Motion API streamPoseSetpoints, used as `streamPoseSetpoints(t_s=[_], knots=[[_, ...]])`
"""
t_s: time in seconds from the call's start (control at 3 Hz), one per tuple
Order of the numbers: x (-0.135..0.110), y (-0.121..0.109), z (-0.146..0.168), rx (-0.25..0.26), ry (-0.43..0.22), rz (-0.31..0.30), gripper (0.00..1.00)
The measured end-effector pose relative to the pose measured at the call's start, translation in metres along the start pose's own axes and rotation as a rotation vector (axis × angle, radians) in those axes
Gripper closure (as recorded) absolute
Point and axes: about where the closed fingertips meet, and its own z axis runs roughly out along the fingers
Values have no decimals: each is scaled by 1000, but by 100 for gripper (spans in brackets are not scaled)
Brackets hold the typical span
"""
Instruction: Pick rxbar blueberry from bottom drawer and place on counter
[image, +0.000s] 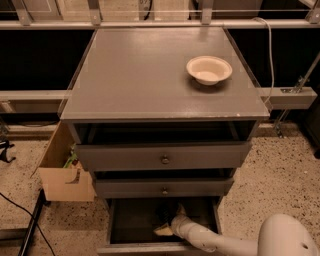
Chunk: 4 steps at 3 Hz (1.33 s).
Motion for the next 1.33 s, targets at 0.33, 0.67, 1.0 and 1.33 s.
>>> streamPoseSetpoints(t_s=[0.33,0.67,1.0,1.33], knots=[[3,-2,7,8,10,11,0],[10,-5,12,15,39,27,0],[14,-6,14,19,61,40,0],[18,-6,17,16,74,49,0]])
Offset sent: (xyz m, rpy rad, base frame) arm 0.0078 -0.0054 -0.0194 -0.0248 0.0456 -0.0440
